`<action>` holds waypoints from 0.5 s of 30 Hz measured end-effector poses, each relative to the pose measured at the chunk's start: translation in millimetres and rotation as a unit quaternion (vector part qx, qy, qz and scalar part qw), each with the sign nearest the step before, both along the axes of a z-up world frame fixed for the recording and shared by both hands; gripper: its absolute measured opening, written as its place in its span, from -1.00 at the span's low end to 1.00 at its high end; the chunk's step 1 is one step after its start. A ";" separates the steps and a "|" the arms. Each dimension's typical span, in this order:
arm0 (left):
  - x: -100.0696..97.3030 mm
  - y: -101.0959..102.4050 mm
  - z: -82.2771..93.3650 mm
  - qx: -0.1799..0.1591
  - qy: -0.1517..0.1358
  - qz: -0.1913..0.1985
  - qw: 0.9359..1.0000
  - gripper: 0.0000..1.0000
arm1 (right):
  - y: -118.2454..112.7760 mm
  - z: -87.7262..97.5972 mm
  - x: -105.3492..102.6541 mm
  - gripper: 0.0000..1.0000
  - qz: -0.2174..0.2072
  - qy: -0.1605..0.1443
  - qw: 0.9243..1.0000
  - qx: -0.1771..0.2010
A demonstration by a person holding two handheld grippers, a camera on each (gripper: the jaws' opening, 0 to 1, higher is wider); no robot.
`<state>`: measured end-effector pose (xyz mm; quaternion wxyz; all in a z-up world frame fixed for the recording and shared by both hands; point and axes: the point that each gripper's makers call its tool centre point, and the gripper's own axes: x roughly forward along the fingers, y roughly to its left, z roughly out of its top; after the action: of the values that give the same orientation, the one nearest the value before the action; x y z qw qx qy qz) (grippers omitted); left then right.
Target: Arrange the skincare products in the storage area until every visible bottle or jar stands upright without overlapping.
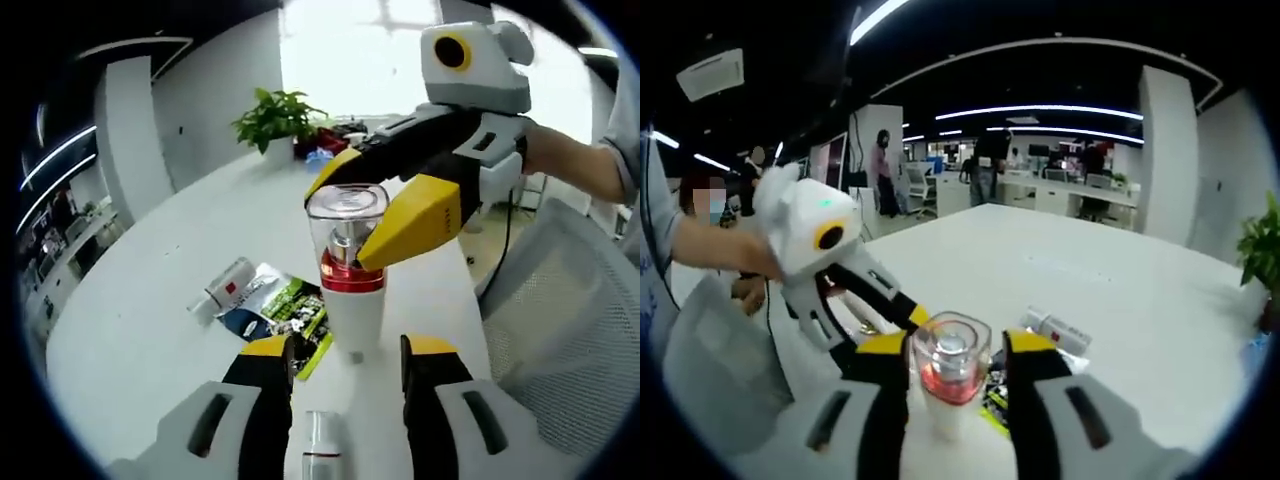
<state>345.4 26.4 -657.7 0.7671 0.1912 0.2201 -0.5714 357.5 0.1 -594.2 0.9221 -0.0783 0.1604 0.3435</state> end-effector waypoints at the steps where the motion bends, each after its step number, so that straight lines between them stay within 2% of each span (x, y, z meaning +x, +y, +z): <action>1: -0.9 2.0 0.5 0.000 0.001 0.002 1.000 -0.15 | -0.2 0.0 -0.5 -0.20 0.000 0.000 1.000 0.000; 3: -1.6 7.7 2.0 0.000 0.002 0.010 1.000 -0.11 | -1.3 0.5 -1.7 -0.22 -0.004 0.001 1.000 0.001; 15: -7.6 44.4 17.3 -0.005 0.007 0.059 0.998 0.13 | -1.0 4.7 -11.7 0.01 0.000 0.010 1.000 -0.014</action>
<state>337.8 70.8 -640.3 0.7990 0.1696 0.2335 -0.5275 345.8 -0.9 -589.5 0.9193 -0.0877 0.1748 0.3415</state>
